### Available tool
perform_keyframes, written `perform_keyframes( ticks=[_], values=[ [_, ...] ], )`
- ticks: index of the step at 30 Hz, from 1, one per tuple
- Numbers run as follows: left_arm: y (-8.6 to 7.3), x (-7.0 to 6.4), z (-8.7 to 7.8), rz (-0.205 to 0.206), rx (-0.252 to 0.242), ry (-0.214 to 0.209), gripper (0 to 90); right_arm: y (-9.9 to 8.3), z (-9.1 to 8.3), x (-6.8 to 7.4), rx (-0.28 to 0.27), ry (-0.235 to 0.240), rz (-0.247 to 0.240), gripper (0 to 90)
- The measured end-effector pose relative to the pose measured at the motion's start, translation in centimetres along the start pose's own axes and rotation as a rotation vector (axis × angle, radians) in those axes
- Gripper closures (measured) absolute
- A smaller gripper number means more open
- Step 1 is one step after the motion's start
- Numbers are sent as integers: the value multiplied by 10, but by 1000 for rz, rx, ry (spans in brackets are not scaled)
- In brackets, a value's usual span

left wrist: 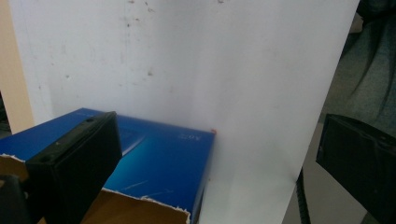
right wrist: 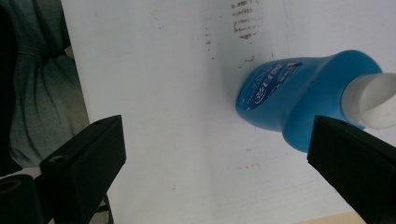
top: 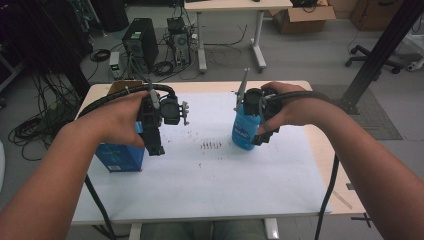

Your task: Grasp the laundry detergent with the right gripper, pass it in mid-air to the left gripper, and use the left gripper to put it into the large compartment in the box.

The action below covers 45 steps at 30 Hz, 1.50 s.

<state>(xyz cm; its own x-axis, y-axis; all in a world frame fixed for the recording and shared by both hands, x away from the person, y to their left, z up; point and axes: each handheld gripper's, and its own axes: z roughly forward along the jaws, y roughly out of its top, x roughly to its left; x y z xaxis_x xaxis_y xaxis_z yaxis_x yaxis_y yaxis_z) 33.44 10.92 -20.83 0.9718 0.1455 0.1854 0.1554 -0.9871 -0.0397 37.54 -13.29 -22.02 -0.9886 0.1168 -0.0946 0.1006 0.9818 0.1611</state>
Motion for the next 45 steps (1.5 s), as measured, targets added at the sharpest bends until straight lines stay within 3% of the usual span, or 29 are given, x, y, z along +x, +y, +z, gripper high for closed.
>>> perform_keyframes(
  ticks=[21,30,32,45],
  values=[
    [2,-19,38,41,-2,-25,4,-46,23,12,-22,14,90,47],
    [3,-26,44,57,-2,-32,4,-68,38,11,-103,2,142,48],
    [4,-27,43,60,0,-33,4,-75,44,10,-133,0,176,49],
    [-1,-30,40,62,0,-29,4,-98,66,-2,-208,-16,282,47]
  ],
)
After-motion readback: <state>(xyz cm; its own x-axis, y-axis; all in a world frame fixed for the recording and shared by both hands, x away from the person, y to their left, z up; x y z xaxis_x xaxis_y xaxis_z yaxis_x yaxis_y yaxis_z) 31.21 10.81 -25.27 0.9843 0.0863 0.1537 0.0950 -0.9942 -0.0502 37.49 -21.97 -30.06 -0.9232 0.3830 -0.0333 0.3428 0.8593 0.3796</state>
